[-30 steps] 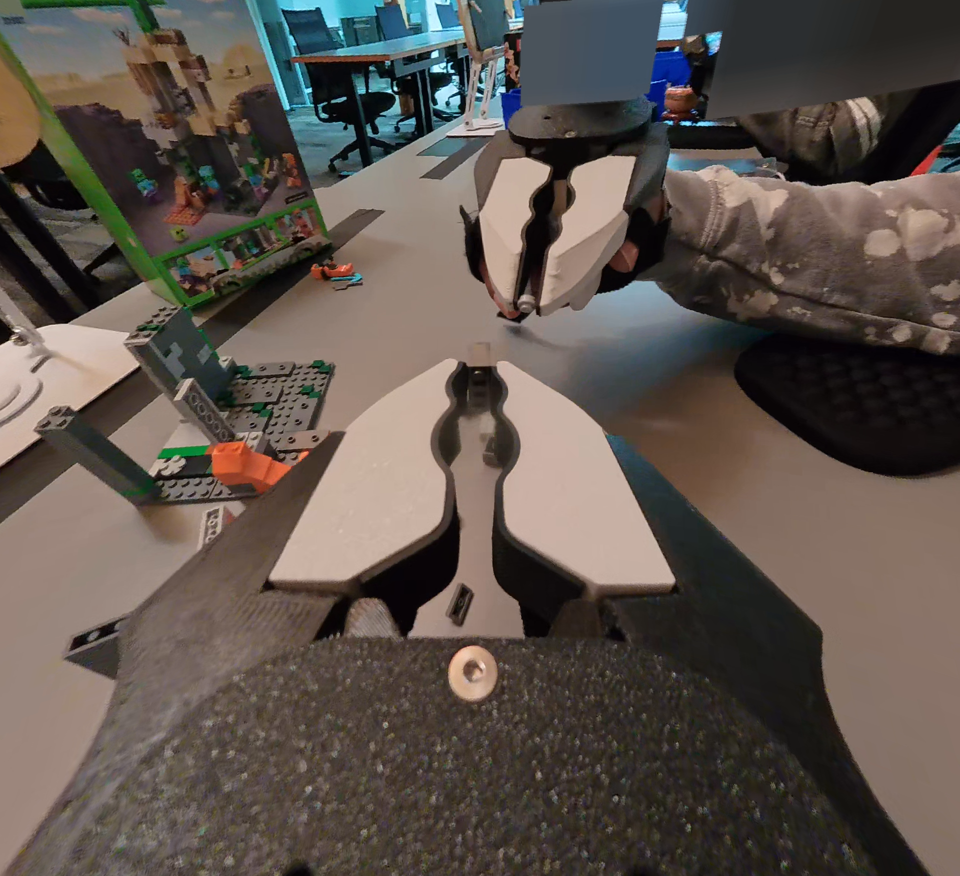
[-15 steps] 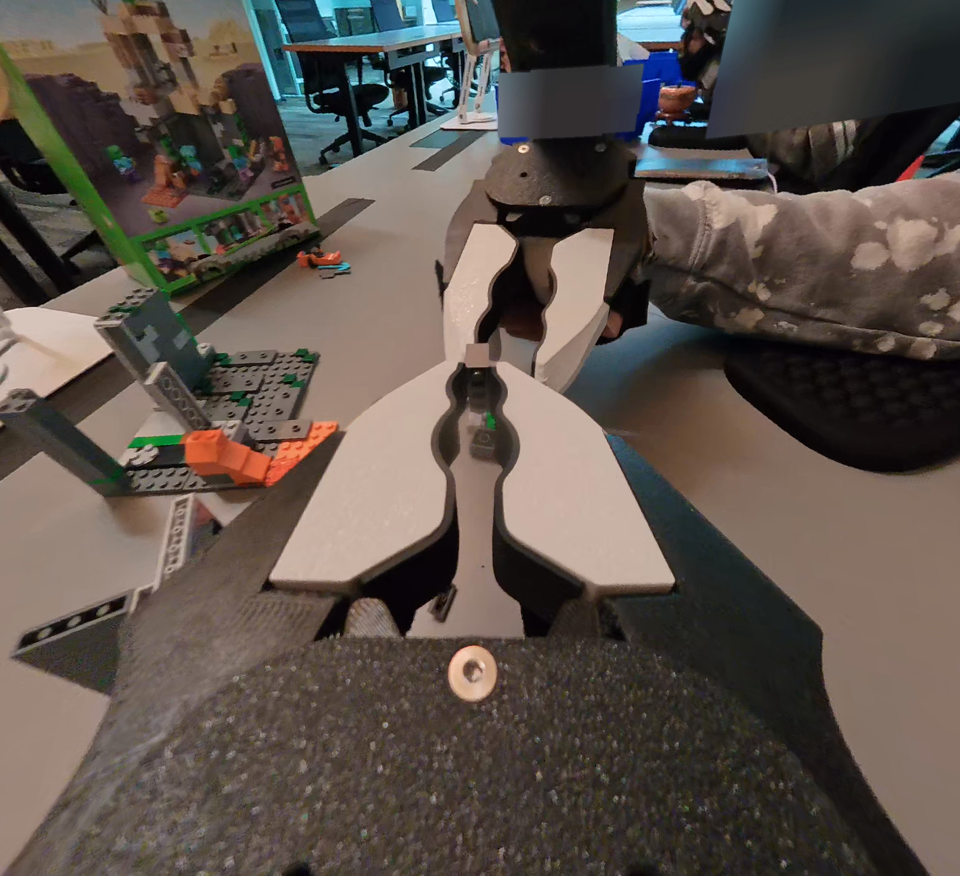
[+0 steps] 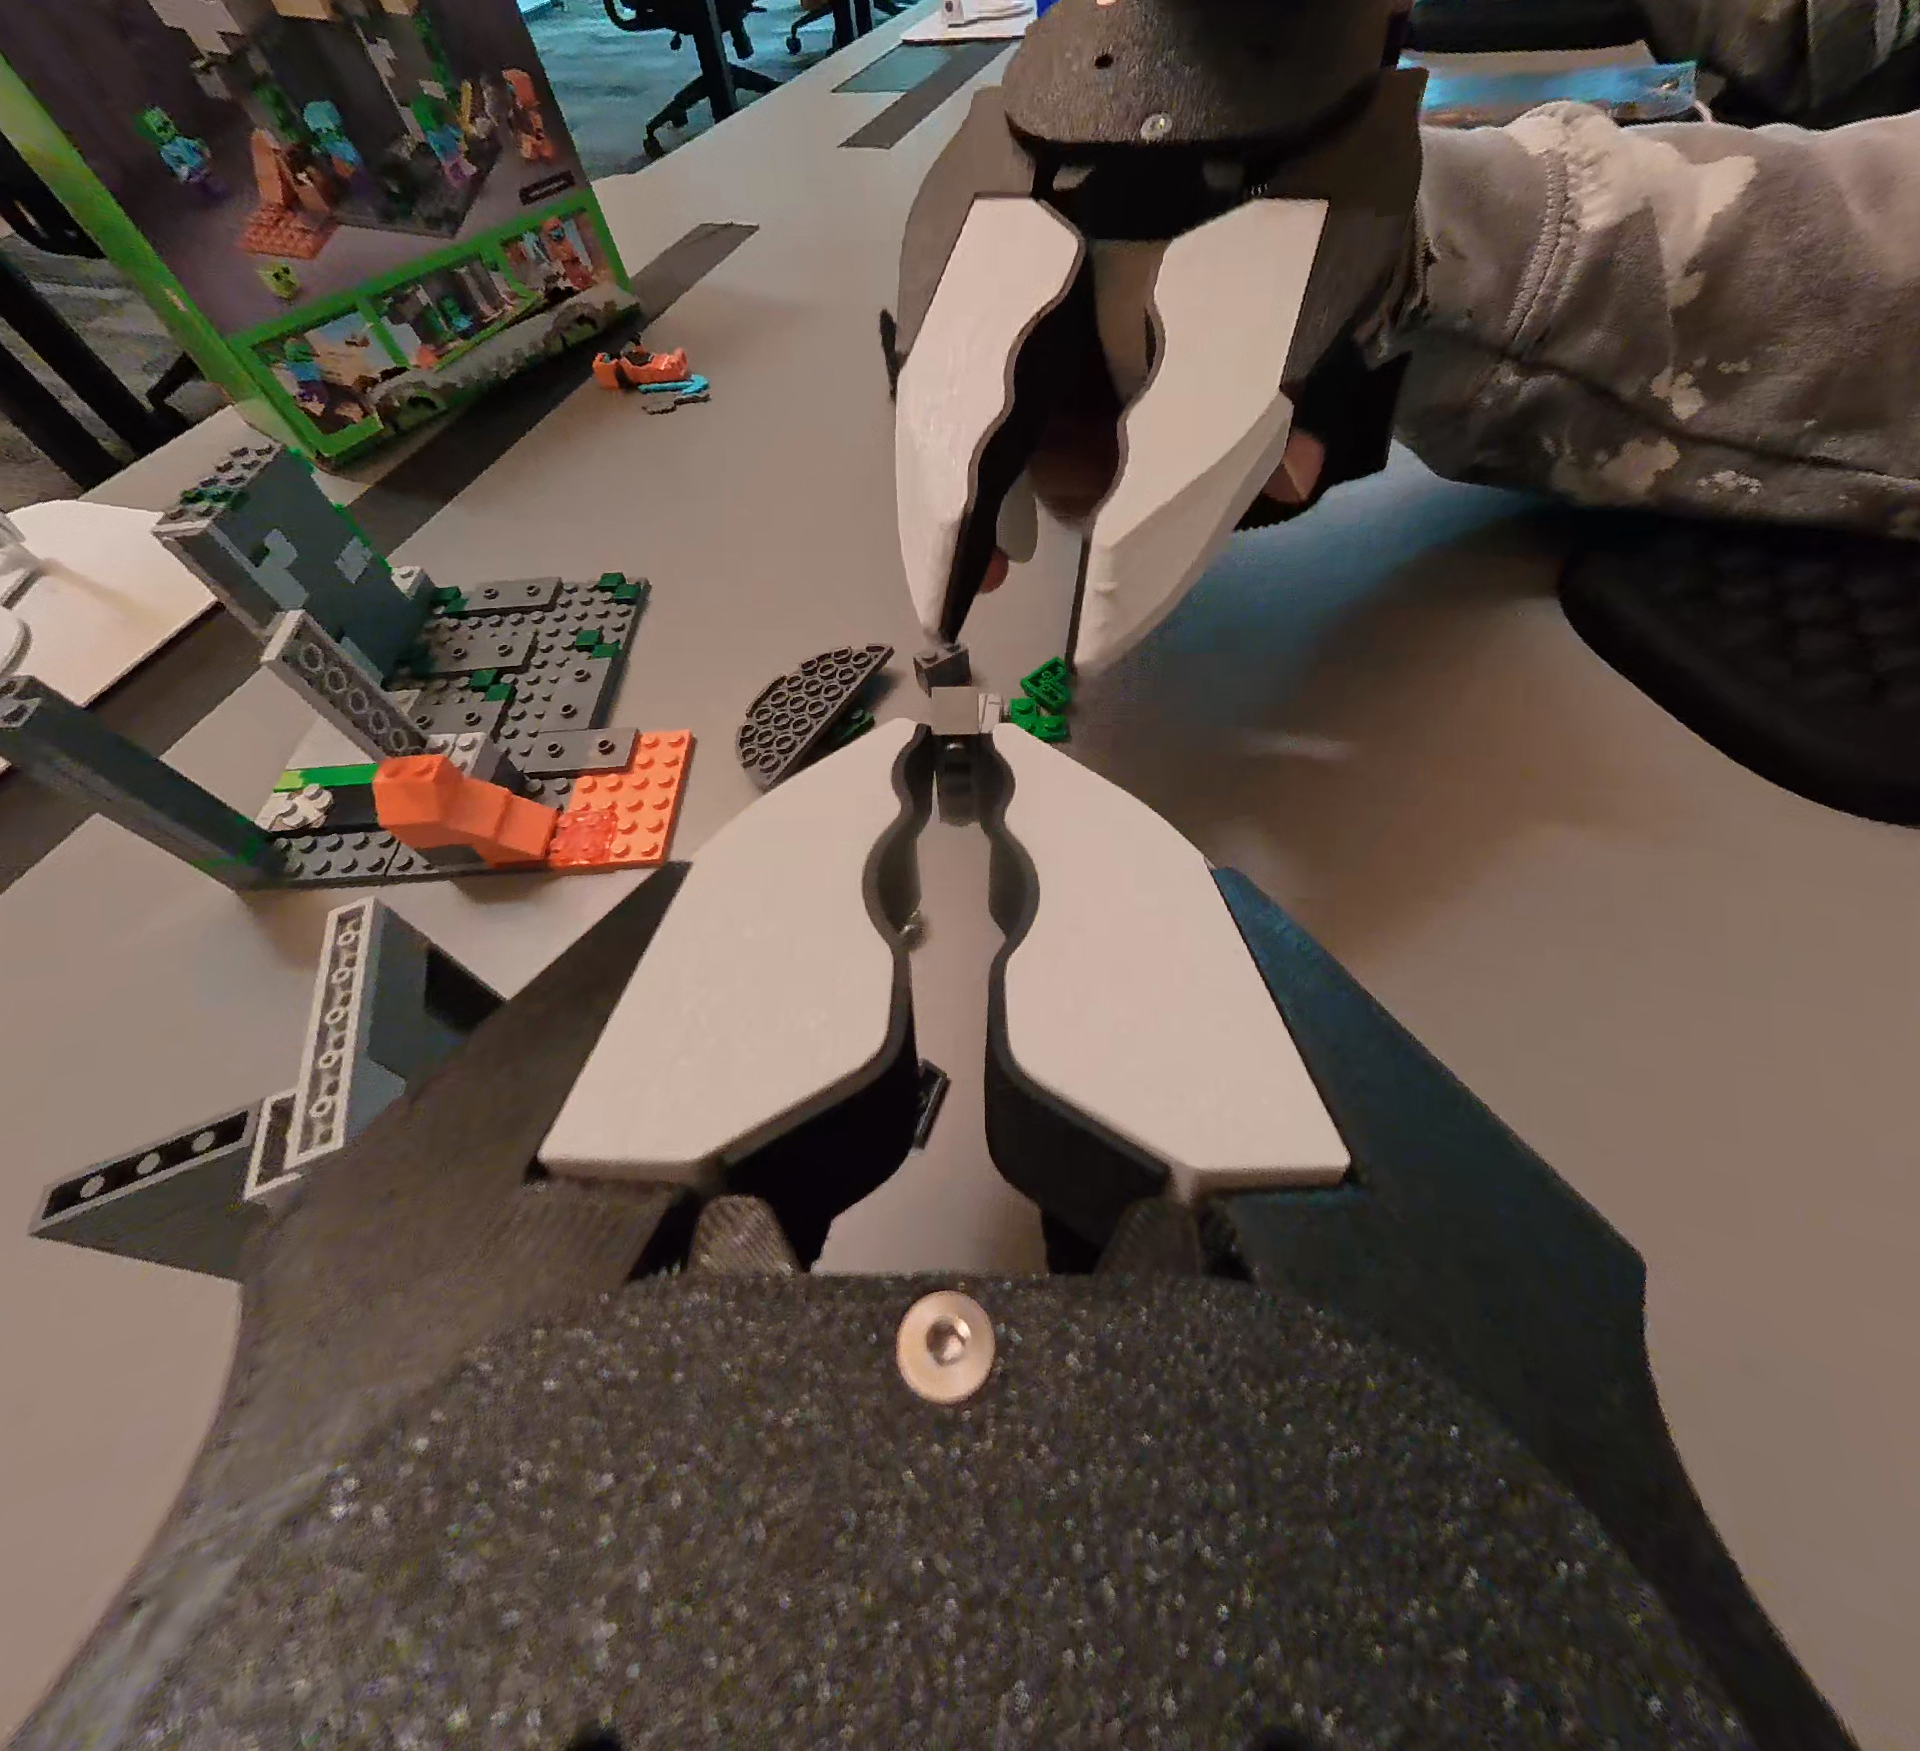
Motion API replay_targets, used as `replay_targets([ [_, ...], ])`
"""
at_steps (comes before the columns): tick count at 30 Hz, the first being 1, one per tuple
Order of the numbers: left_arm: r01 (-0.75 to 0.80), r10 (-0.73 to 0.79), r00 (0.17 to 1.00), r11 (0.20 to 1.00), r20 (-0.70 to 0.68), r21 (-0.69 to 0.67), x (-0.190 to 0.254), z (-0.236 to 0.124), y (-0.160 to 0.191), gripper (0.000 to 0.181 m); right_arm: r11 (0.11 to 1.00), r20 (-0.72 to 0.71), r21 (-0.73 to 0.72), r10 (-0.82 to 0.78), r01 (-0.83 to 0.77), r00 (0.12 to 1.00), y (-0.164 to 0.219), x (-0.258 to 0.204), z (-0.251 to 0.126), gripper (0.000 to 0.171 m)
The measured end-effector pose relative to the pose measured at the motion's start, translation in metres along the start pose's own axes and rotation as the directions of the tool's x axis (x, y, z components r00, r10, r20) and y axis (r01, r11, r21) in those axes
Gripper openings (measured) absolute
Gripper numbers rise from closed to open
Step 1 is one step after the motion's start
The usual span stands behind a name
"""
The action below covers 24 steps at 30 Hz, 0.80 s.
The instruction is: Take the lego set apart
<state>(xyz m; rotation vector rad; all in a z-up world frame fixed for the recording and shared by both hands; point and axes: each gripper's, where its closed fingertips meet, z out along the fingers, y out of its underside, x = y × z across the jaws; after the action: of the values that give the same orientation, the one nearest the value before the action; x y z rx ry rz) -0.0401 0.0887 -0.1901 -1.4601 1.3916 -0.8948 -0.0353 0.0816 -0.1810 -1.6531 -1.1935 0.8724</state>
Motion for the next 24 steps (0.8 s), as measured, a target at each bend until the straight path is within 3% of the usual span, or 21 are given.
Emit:
replay_targets([
  [8,-0.069,0.069,0.998,0.998,-0.005,-0.006,0.008,0.004,0.001,0.008,1.0,0.013,0.018,-0.014,0.014,1.0,-0.007,-0.006,0.002,0.02],
  [14,-0.211,0.217,0.975,0.973,0.056,-0.098,0.008,0.011,0.01,0.008,0.999,-0.001,-0.025,0.047,-0.047,0.999,-0.003,-0.004,0.009,0.02],
  [24,-0.245,0.253,0.965,0.964,0.064,-0.105,0.006,0.007,0.01,0.008,0.989,-0.029,-0.141,0.038,-0.041,0.999,0.025,0.004,0.012,0.0],
])
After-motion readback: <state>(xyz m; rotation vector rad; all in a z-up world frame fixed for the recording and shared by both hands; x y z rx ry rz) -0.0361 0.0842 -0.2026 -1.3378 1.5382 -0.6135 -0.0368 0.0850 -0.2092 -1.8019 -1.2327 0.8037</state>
